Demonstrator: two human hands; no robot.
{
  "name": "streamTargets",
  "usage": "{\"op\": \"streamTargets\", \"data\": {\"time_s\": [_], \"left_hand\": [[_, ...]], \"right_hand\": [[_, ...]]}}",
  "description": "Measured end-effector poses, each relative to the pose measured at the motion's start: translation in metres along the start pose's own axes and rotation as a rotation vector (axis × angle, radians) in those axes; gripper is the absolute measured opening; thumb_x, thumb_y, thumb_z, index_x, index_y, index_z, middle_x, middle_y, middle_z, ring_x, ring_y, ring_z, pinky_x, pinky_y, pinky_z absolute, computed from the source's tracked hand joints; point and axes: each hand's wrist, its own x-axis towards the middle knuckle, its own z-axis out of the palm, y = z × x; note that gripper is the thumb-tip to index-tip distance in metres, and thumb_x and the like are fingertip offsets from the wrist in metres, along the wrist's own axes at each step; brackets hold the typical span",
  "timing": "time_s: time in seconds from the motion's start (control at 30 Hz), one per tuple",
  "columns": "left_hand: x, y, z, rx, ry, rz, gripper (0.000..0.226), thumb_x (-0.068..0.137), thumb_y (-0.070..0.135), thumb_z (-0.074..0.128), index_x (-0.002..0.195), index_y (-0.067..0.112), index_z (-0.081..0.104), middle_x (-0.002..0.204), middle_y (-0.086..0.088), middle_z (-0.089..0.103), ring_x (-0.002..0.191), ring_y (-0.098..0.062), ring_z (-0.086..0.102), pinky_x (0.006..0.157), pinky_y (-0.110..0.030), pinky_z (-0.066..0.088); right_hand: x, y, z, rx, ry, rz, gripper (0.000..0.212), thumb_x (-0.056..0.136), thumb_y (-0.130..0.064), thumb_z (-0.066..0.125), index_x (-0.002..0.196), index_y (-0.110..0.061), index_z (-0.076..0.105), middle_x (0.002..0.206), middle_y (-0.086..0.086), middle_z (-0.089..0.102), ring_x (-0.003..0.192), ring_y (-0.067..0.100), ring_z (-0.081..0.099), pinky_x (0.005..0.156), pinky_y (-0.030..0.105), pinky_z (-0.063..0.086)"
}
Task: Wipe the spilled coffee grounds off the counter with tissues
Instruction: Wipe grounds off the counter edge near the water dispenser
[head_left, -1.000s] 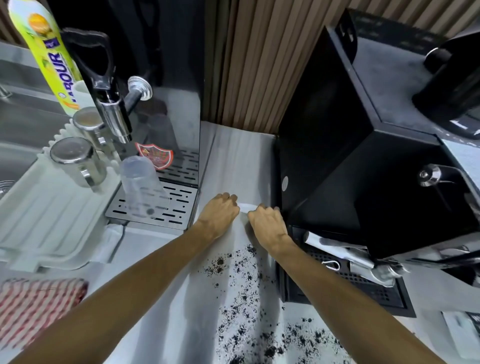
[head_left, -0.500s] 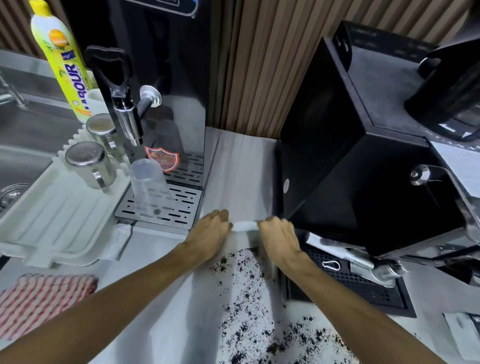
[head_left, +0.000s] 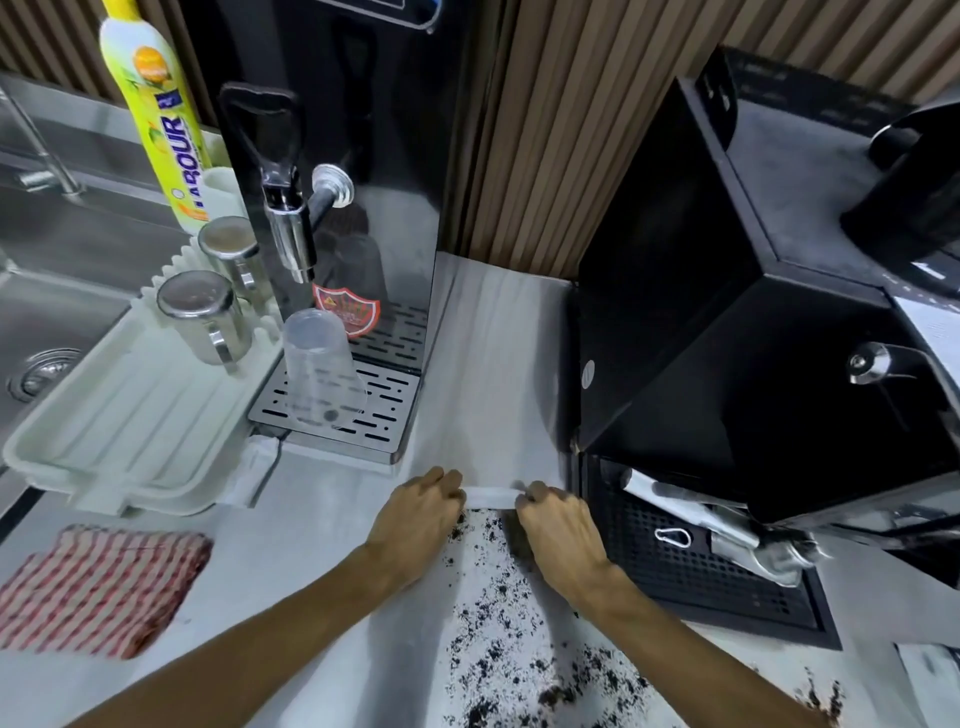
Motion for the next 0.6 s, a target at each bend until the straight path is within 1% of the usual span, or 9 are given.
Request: {"op": "streamTargets", "data": {"time_s": [0.07,0.13,0.2,0.23,0.27,0.33,0.43,0.5,0.6], "left_hand": [[-0.014,0.001,0.006,-0.042,0.004,-0.002,0.033,0.048,0.008,0.092,0.073,0.018,0.073,0.071,0.004,0.056,0.059,-0.012,0.055,0.04,-0.021,0.046],[-0.023,-0.002,0.007,-0.126,0.027,-0.038,0.025,0.065,0.009,0.087,0.085,0.016,0.074,0.077,0.003,0.057,0.063,-0.013,0.057,0.043,-0.024,0.051],[-0.023,-0.009,0.004,-0.191,0.055,-0.101,0.013,0.09,0.013,0.066,0.102,0.012,0.07,0.09,0.001,0.057,0.069,-0.014,0.059,0.05,-0.023,0.053],[-0.02,-0.012,0.001,-0.2,0.061,-0.134,0.017,0.096,0.014,0.055,0.107,0.011,0.067,0.095,0.001,0.055,0.071,-0.015,0.058,0.052,-0.022,0.052],[-0.015,-0.014,-0.003,-0.178,0.076,-0.153,0.019,0.098,0.014,0.049,0.108,0.011,0.065,0.097,0.0,0.054,0.073,-0.015,0.056,0.052,-0.02,0.05],[-0.009,-0.018,-0.006,-0.138,0.097,-0.198,0.018,0.099,0.014,0.048,0.106,0.01,0.064,0.096,0.0,0.051,0.076,-0.015,0.052,0.053,-0.019,0.045],[-0.012,-0.02,-0.001,-0.13,0.087,-0.283,0.015,0.097,0.017,0.056,0.105,0.01,0.065,0.1,-0.002,0.05,0.086,-0.015,0.051,0.059,-0.021,0.048],[-0.021,-0.017,0.006,-0.133,0.077,-0.317,0.015,0.095,0.018,0.06,0.105,0.01,0.065,0.103,-0.002,0.049,0.089,-0.015,0.05,0.062,-0.02,0.05],[-0.041,-0.002,0.019,-0.164,0.035,-0.336,0.012,0.09,0.018,0.068,0.1,0.011,0.066,0.101,0.0,0.049,0.084,-0.013,0.047,0.059,-0.022,0.051]], "right_hand": [[-0.008,-0.003,-0.002,0.004,0.001,-0.026,0.01,0.075,-0.011,0.079,0.079,-0.014,0.071,0.071,0.001,0.06,0.054,0.015,0.061,0.051,0.028,0.055],[-0.008,-0.003,-0.009,0.013,-0.022,-0.048,0.012,0.088,-0.006,0.063,0.095,-0.012,0.069,0.079,0.003,0.061,0.064,0.02,0.064,0.061,0.031,0.055],[0.002,-0.001,-0.014,0.02,0.067,-0.051,0.02,0.097,-0.005,0.05,0.106,-0.01,0.066,0.082,0.002,0.062,0.065,0.02,0.062,0.062,0.028,0.054],[0.01,-0.002,-0.018,0.026,0.102,-0.044,0.02,0.099,-0.007,0.048,0.107,-0.01,0.067,0.08,0.002,0.062,0.062,0.02,0.058,0.059,0.026,0.05],[0.021,-0.003,-0.02,0.018,0.148,-0.044,0.019,0.099,-0.008,0.049,0.105,-0.009,0.067,0.078,0.003,0.061,0.06,0.02,0.053,0.057,0.026,0.046],[0.039,-0.011,-0.025,0.014,0.172,-0.05,0.016,0.096,-0.005,0.052,0.098,-0.009,0.068,0.075,0.005,0.057,0.062,0.022,0.048,0.058,0.03,0.04],[0.056,-0.022,-0.023,-0.007,0.114,-0.055,0.013,0.089,-0.001,0.061,0.086,-0.01,0.069,0.071,0.005,0.058,0.062,0.023,0.056,0.059,0.033,0.049],[0.058,-0.022,-0.011,-0.024,0.108,-0.113,0.012,0.08,0.0,0.071,0.077,-0.011,0.07,0.068,0.004,0.06,0.057,0.021,0.058,0.054,0.032,0.052],[0.044,-0.012,0.007,-0.028,0.129,-0.236,0.009,0.077,-0.006,0.076,0.083,-0.013,0.075,0.076,0.002,0.064,0.06,0.018,0.062,0.057,0.033,0.057]]}}
